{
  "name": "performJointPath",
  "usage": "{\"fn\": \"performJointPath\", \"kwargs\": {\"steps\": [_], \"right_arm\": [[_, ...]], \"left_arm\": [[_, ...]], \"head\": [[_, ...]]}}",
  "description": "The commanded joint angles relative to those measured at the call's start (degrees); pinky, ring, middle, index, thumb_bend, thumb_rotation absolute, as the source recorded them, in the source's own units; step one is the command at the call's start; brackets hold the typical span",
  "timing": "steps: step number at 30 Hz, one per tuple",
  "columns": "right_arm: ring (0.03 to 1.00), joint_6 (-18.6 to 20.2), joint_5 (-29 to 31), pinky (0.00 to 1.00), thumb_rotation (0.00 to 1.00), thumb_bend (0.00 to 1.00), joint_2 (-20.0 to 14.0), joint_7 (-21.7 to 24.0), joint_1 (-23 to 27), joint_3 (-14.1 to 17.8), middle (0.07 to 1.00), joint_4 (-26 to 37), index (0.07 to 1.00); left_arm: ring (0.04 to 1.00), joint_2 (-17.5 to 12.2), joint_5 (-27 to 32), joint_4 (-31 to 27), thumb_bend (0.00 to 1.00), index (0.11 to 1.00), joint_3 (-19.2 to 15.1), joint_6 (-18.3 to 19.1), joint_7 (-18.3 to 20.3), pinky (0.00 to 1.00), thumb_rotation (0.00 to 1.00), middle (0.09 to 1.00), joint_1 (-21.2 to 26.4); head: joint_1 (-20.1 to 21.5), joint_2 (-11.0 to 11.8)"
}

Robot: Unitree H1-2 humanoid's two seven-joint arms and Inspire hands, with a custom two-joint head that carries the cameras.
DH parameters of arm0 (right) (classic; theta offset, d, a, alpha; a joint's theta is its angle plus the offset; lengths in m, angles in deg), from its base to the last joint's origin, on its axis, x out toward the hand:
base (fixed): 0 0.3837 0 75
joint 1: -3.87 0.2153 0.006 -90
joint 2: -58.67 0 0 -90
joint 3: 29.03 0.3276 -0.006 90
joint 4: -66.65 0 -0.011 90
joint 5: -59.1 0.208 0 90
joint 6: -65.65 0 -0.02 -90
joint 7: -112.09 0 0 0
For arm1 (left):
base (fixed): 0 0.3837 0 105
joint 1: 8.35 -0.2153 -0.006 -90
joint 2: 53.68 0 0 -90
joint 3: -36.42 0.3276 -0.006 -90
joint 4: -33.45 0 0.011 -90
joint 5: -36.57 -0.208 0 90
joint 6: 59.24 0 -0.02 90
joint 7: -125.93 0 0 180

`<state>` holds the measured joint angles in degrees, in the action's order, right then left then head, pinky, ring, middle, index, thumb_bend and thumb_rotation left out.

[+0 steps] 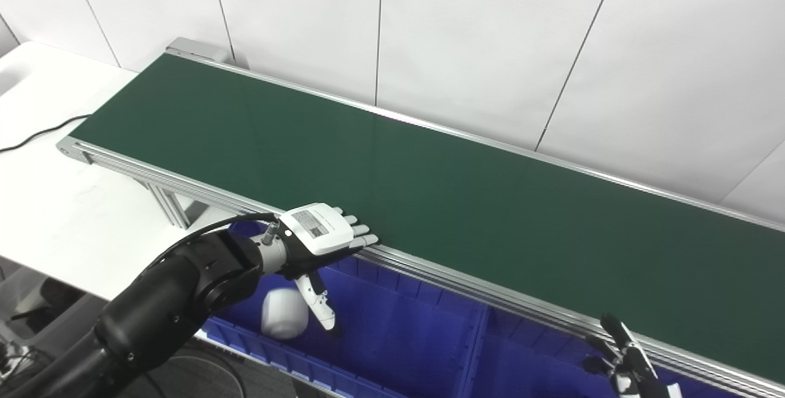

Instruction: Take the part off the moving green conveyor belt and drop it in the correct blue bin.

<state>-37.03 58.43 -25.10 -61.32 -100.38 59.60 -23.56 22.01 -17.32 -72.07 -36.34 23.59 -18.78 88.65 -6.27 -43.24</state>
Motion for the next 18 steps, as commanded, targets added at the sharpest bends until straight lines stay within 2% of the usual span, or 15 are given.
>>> {"fn": "performJointPath", "kwargs": {"steps": [1, 2, 3, 4, 5, 6, 7, 8, 10, 11, 12, 13, 14, 15, 18], "right_arm": [[0.838, 0.0, -1.4, 0.75, 0.92, 0.93, 0.7, -0.8, 0.6, -0.5, 0.926, 2.2, 0.901], [0.836, 0.4, -2.3, 0.74, 0.93, 0.92, 1.2, -1.2, 0.6, -0.8, 0.927, 2.4, 0.906], [0.836, 1.0, -3.0, 0.74, 0.93, 0.91, 1.8, -1.6, 0.6, -1.1, 0.927, 2.9, 0.907], [0.834, 1.7, -3.9, 0.74, 0.92, 0.91, 2.5, -2.0, 0.7, -1.5, 0.926, 3.2, 0.911], [0.832, 2.1, -4.5, 0.74, 0.92, 0.91, 3.1, -2.3, 0.7, -1.7, 0.925, 3.4, 0.914], [0.831, 2.9, -5.6, 0.74, 0.92, 0.9, 4.0, -3.0, 0.8, -2.2, 0.925, 3.8, 0.915], [0.832, 3.4, -6.4, 0.74, 0.93, 0.9, 4.7, -3.4, 0.9, -2.5, 0.925, 4.1, 0.913], [0.836, 4.4, -7.5, 0.75, 0.94, 0.9, 5.7, -4.1, 0.9, -2.9, 0.937, 4.7, 0.914], [0.839, 5.6, -9.4, 0.75, 0.94, 0.9, 7.3, -5.2, 0.9, -3.5, 0.944, 5.3, 0.915], [0.843, 5.8, -10.2, 0.76, 0.94, 0.9, 7.9, -5.7, 1.0, -3.7, 0.956, 5.4, 0.922], [0.846, 6.2, -11.1, 0.77, 0.94, 0.9, 8.9, -6.4, 1.2, -4.0, 0.963, 5.5, 0.925], [0.847, 6.4, -11.7, 0.77, 0.94, 0.9, 9.6, -6.9, 1.3, -4.2, 0.968, 5.5, 0.936], [0.851, 6.6, -12.4, 0.78, 0.93, 0.89, 10.5, -7.7, 1.4, -4.4, 0.972, 5.5, 0.942], [0.854, 6.8, -12.8, 0.78, 0.93, 0.89, 11.2, -8.3, 1.5, -4.5, 0.974, 5.5, 0.945], [0.861, 6.6, -15.6, 0.78, 0.93, 0.84, 13.3, -10.9, 2.1, -5.2, 0.982, 4.8, 0.959]], "left_arm": [[1.0, 3.1, 7.9, -3.4, 1.0, 1.0, -3.9, 1.6, -4.9, 1.0, 0.81, 1.0, -0.6], [1.0, 4.9, 11.6, -4.4, 1.0, 1.0, -5.6, 2.6, -6.2, 1.0, 0.79, 1.0, -1.5], [1.0, 7.7, 14.9, -6.0, 1.0, 1.0, -7.2, 4.4, -7.5, 1.0, 0.79, 1.0, -2.6], [1.0, 10.0, 17.8, -7.2, 0.95, 1.0, -8.5, 6.0, -8.5, 1.0, 0.77, 1.0, -3.6], [1.0, 11.3, 19.5, -7.9, 0.91, 1.0, -9.3, 7.0, -9.0, 1.0, 0.75, 1.0, -4.1], [1.0, 14.7, 21.7, -9.0, 0.9, 1.0, -10.2, 9.7, -10.0, 1.0, 0.74, 1.0, -5.3], [1.0, 16.9, 23.1, -9.6, 0.87, 1.0, -10.7, 11.5, -10.8, 0.98, 0.76, 1.0, -6.1], [1.0, 20.1, 24.7, -9.4, 0.84, 1.0, -10.9, 13.3, -12.0, 0.94, 0.78, 1.0, -6.9], [1.0, 24.4, 27.9, -7.5, 0.83, 1.0, -10.9, 14.9, -13.9, 0.92, 0.79, 1.0, -7.6], [1.0, 25.9, 29.3, -6.2, 0.81, 1.0, -10.9, 15.3, -14.6, 0.95, 0.79, 1.0, -7.6], [1.0, 27.5, 31.5, -4.1, 0.81, 1.0, -10.8, 15.6, -15.0, 0.96, 0.79, 1.0, -7.5], [1.0, 28.6, 33.0, -2.6, 0.79, 1.0, -10.6, 15.8, -15.4, 0.98, 0.79, 1.0, -7.3], [1.0, 29.9, 34.5, -0.8, 0.79, 1.0, -10.4, 16.3, -15.8, 0.99, 0.79, 1.0, -7.1], [1.0, 30.7, 35.5, 0.5, 0.8, 1.0, -10.1, 16.7, -16.1, 0.99, 0.8, 1.0, -6.9], [1.0, 31.9, 38.4, 3.2, 0.82, 1.0, -9.3, 17.4, -16.1, 1.0, 0.83, 1.0, -6.4]], "head": [[1.1, -0.2], [5.0, -0.4], [5.7, -0.4], [9.8, -0.4], [10.5, -0.4], [13.9, -0.2], [13.9, -0.2], [16.4, 0.0], [18.9, 0.3], [18.9, 0.3], [21.5, 0.8], [21.5, 0.8], [23.5, 1.0], [23.5, 1.0], [28.0, 1.5]]}}
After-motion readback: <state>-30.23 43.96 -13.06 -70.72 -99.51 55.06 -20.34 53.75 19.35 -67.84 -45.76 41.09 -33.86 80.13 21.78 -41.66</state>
